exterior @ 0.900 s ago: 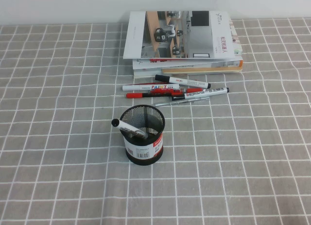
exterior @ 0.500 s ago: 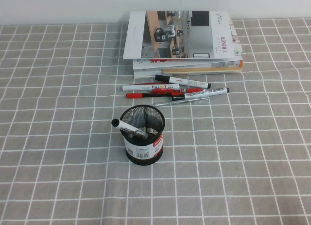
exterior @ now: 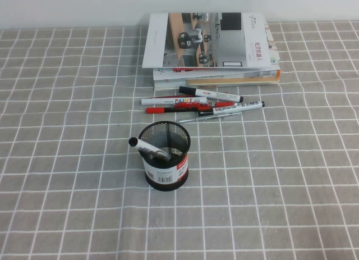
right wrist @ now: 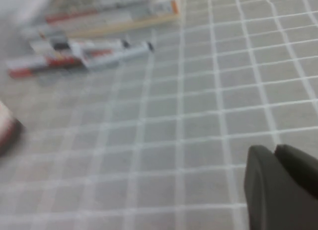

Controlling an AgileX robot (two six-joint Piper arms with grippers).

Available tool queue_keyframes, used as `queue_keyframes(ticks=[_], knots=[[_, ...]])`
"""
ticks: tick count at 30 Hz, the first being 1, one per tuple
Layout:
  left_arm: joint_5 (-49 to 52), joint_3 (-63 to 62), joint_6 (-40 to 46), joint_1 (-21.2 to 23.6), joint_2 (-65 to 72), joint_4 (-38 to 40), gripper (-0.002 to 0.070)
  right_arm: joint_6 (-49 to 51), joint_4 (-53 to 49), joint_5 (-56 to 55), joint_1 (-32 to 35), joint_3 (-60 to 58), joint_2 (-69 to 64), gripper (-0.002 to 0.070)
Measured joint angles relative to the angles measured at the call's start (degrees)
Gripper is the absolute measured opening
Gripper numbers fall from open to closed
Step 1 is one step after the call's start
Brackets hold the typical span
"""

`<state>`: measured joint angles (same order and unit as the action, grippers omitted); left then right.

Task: Put the pen into the pen holder

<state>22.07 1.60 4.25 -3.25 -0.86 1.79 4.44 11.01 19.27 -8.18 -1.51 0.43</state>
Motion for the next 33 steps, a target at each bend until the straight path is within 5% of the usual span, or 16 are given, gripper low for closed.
queue_keyframes(ticks=[9,12,22,33], knots=[[0.0,0.0,0.0,0.0,0.0,0.0,-0.0003,0.11,39.95,-9.02,0.0,-0.09,0.0,-0.0013],[0.0,0.0,0.0,0.0,0.0,0.0,-0.0003,0.18,46.08,-9.61,0.0,-0.09,0.0,-0.0013],[0.0,0.0,0.0,0.0,0.0,0.0,-0.0003,-0.28,48.22,-9.63,0.0,-0.09,0.0,-0.0013],[0.0,0.0,0.0,0.0,0.0,0.0,-0.0003,-15.58,37.99,1.4,0.1,5.6,-1.98,-0.0013]])
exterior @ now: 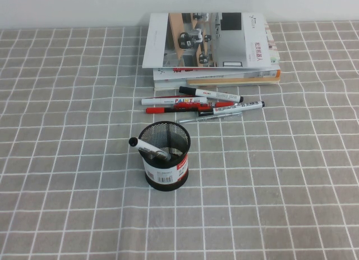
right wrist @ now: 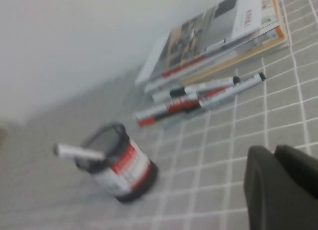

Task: Put the pen into the pen holder

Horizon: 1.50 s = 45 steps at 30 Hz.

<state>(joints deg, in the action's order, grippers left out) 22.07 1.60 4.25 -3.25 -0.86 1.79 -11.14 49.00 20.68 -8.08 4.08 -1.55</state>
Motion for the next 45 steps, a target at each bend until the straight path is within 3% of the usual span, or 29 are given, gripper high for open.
queue_keyframes(ticks=[8,11,20,30,34,40,45], knots=[[0.0,0.0,0.0,0.0,0.0,0.0,-0.0003,0.78,-35.28,23.39,0.0,25.37,-23.41,-0.0013],[0.0,0.0,0.0,0.0,0.0,0.0,-0.0003,0.78,-44.18,30.93,0.0,34.38,-33.06,-0.0013],[0.0,0.0,0.0,0.0,0.0,0.0,-0.0003,0.02,-47.12,37.77,0.0,56.0,-60.23,-0.0013],[0.0,0.0,0.0,0.0,0.0,0.0,-0.0003,-15.79,-44.51,41.21,-3.02,73.2,-88.85,-0.0004],[0.0,0.0,0.0,0.0,0.0,0.0,-0.0003,-20.85,-43.74,40.94,-5.27,79.81,-98.46,0.009],[0.0,0.0,0.0,0.0,0.0,0.0,-0.0003,-29.08,-43.0,34.07,-8.65,86.78,-108.01,0.039],[0.0,0.0,0.0,0.0,0.0,0.0,-0.0003,-39.13,-42.96,26.71,-11.29,90.19,-113.3,0.0434]])
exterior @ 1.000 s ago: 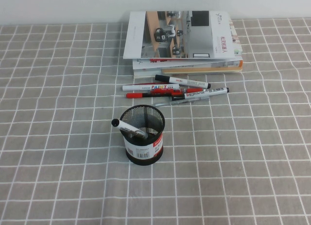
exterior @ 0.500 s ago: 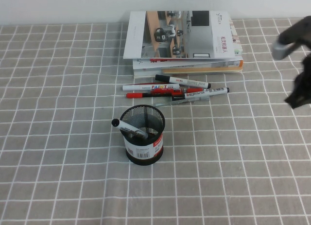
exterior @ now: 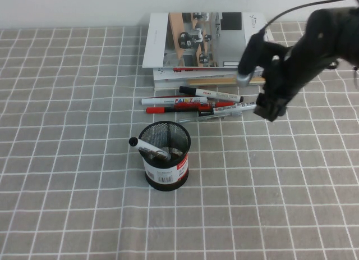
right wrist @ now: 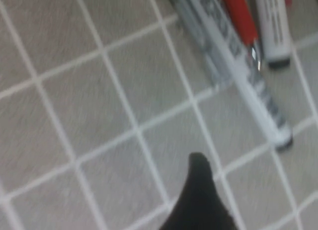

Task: Put the pen into the pen holder
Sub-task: Pick up the pen on the table

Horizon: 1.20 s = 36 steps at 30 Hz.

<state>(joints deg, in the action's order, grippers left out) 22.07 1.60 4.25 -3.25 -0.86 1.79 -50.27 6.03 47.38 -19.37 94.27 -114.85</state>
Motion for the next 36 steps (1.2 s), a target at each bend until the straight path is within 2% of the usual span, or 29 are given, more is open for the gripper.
queue_keyframes(ticks=[7,18,23,26,29,33,36], knots=[[0.0,0.0,0.0,0.0,0.0,0.0,-0.0003,-3.21,0.16,-9.19,-3.02,2.78,-6.17,0.0412],[0.0,0.0,0.0,0.0,0.0,0.0,-0.0003,-3.23,0.54,-9.73,-3.41,8.85,-13.76,0.0398],[0.0,0.0,0.0,0.0,0.0,0.0,-0.0003,-3.23,2.54,-7.81,-3.29,9.88,-14.42,0.0336],[0.0,0.0,0.0,0.0,0.0,0.0,-0.0003,-3.23,4.33,-4.89,-3.21,10.15,-14.49,0.0279],[0.0,0.0,0.0,0.0,0.0,0.0,-0.0003,-3.23,5.64,3.0,-3.21,11.46,-14.49,0.0204],[0.0,0.0,0.0,0.0,0.0,0.0,-0.0003,-2.87,5.98,15.31,-3.21,14.29,-14.64,0.0202],[0.0,0.0,0.0,0.0,0.0,0.0,-0.0003,1.09,5.98,21.03,-3.31,17.27,-15.39,0.02]])
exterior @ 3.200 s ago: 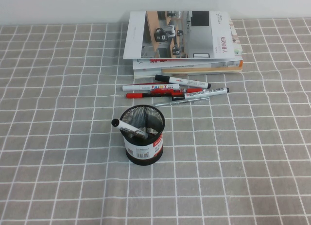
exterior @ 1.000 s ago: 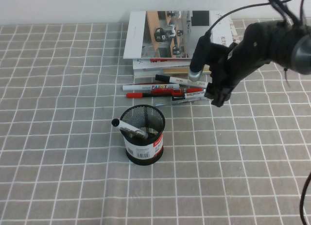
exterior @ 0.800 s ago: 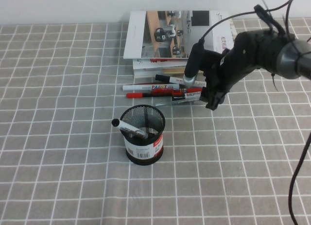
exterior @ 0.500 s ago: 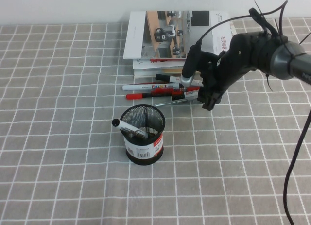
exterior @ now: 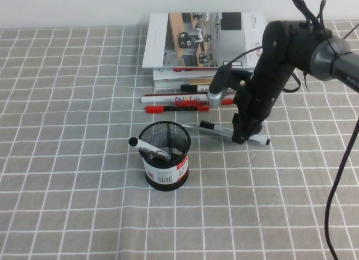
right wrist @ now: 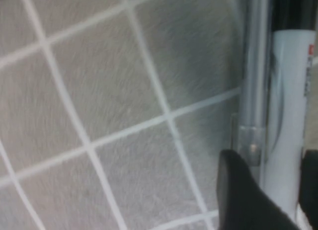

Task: Put the pen into the pen holder
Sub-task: Pick up the pen on the table

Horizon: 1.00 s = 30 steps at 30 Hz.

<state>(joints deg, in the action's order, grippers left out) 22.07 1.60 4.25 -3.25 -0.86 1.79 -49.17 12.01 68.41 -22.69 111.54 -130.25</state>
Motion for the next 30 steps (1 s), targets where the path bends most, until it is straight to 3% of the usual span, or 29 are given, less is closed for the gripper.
queue_keyframes(ticks=[9,15,24,27,30], knots=[[0.0,0.0,0.0,0.0,0.0,0.0,-0.0003,13.86,3.18,1.24,-0.1,5.79,0.65,0.0199],[0.0,0.0,0.0,0.0,0.0,0.0,-0.0003,15.04,5.76,1.59,-0.73,5.06,0.87,0.0199],[0.0,0.0,0.0,0.0,0.0,0.0,-0.0003,15.27,-1.43,1.69,-4.52,4.51,-1.64,0.0198],[0.0,0.0,0.0,0.0,0.0,0.0,-0.0003,15.27,-1.24,1.82,-4.92,4.61,-2.03,0.0062],[0.0,0.0,0.0,0.0,0.0,0.0,-0.0003,15.27,-1.0,1.72,-4.92,4.61,-2.03,0.0056]])
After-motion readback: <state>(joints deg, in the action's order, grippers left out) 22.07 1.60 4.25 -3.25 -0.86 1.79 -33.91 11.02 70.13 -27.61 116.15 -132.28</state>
